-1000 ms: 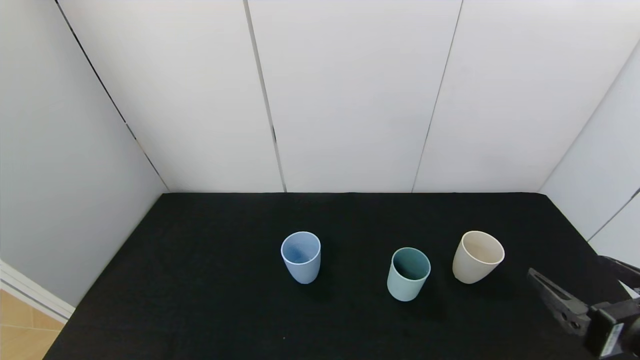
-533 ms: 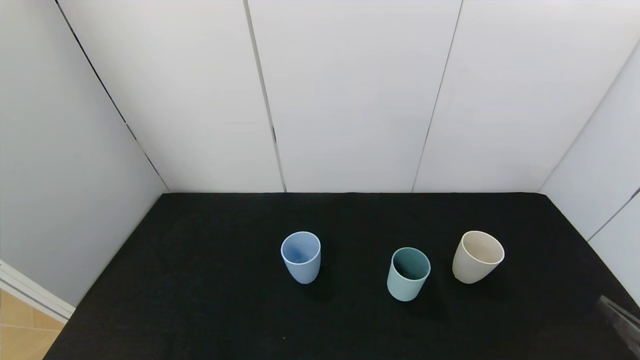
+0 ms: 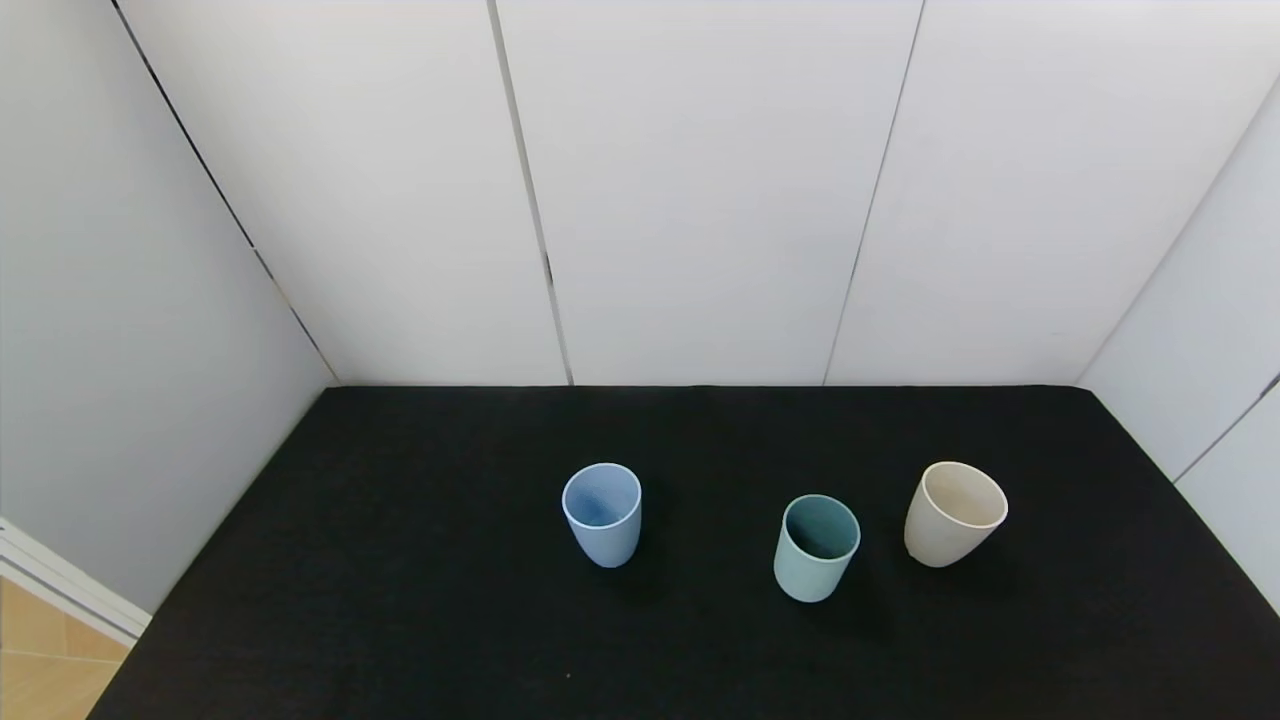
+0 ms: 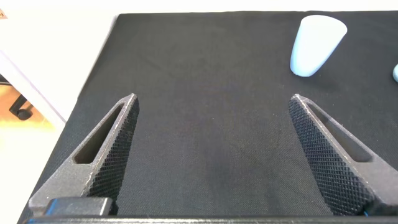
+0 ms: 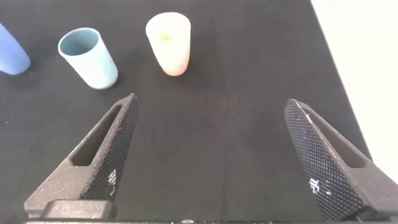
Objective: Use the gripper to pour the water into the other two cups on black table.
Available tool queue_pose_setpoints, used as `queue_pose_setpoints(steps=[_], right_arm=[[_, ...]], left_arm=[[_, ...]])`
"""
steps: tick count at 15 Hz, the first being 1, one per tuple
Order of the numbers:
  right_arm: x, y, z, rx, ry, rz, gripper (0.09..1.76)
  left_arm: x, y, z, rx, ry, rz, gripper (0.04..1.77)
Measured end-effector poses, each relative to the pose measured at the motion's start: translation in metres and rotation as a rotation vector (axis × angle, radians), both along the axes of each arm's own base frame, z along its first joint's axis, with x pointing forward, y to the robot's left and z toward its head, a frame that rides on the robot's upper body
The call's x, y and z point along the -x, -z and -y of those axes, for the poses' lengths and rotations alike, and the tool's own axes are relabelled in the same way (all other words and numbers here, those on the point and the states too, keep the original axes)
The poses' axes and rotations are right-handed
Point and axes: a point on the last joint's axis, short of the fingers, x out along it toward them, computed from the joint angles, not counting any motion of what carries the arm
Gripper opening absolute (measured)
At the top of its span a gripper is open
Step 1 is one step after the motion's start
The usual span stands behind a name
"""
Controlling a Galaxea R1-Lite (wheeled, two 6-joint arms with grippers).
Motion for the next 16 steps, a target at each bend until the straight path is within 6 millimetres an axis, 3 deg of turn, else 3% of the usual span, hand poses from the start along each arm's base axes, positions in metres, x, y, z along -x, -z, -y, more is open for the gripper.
queue_pose_setpoints(steps=[4, 9, 16], right_arm=[[0.013, 0.006, 0.000, 0.008, -0.042, 0.056, 1.70], [0.031, 0.030, 0.000, 0.013, -0.066, 0.162, 1.70], [0.026, 0.058, 0.002, 0.102, 0.004, 0.170, 1.70]], left_arm=[[0.000, 0.000, 0.000, 0.000, 0.000, 0.000, 1.72], [0.000, 0.000, 0.000, 0.000, 0.000, 0.000, 1.72], [0.000, 0.000, 0.000, 0.000, 0.000, 0.000, 1.72]])
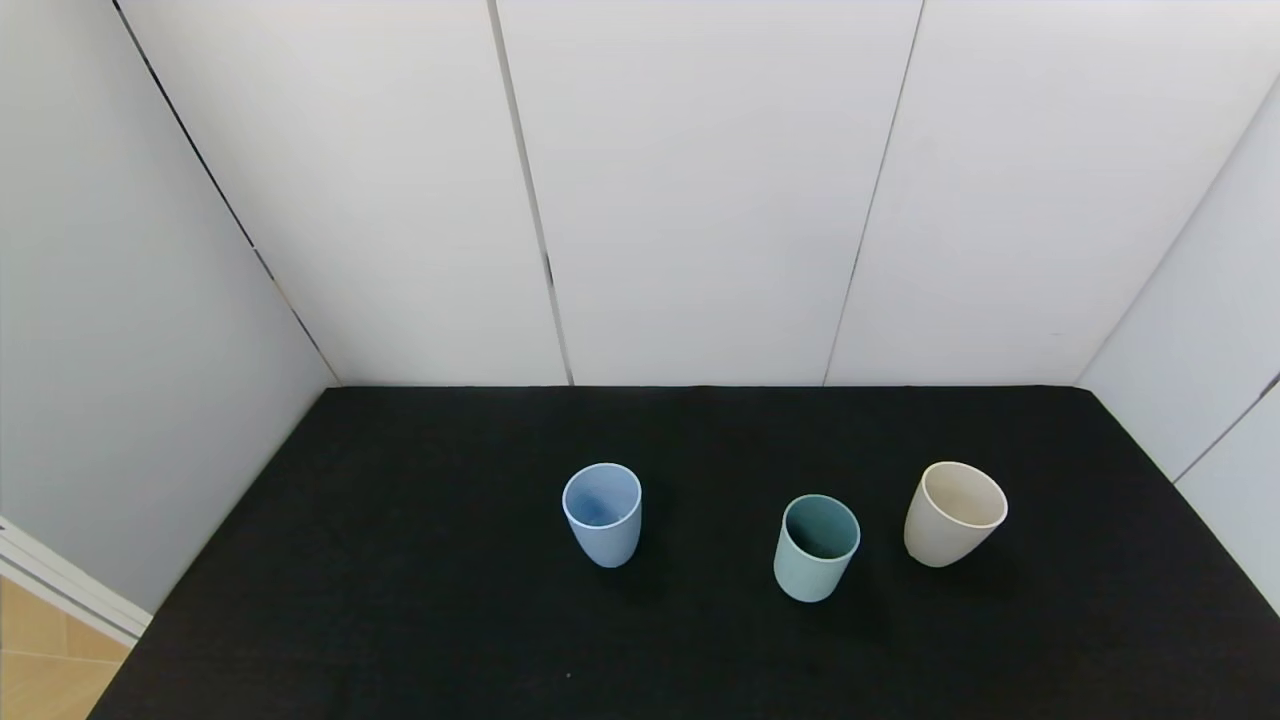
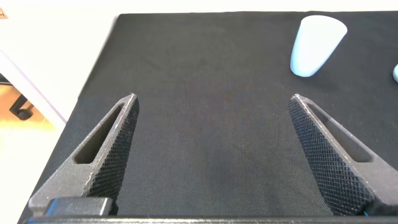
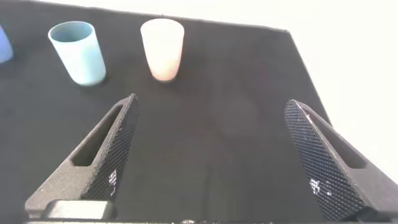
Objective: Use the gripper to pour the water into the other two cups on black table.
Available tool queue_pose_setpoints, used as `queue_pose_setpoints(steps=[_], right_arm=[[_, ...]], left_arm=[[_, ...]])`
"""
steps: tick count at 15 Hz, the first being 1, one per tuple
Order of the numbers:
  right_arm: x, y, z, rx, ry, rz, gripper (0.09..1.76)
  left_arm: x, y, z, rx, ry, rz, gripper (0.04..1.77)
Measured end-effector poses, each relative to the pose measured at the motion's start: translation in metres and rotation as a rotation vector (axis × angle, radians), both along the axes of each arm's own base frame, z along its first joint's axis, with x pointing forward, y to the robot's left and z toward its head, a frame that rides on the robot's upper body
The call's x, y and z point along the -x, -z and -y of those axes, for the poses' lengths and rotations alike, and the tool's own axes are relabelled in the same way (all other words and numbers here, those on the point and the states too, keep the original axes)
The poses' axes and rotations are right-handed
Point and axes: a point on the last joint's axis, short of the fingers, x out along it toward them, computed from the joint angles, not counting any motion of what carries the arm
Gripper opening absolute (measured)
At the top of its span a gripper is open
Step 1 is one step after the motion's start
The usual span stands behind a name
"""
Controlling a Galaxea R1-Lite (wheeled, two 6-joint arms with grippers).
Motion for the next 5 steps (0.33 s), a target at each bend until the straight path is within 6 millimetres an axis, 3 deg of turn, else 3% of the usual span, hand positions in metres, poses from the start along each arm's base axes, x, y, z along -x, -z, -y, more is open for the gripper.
queue_pose_setpoints(steps=[5], right_arm=[[-0.0005, 0.0026, 0.0003, -0.051, 0.013, -0.011, 1.70]], left_arm=[[0.0000, 0.0000, 0.0000, 0.000, 0.000, 0.000, 1.72]])
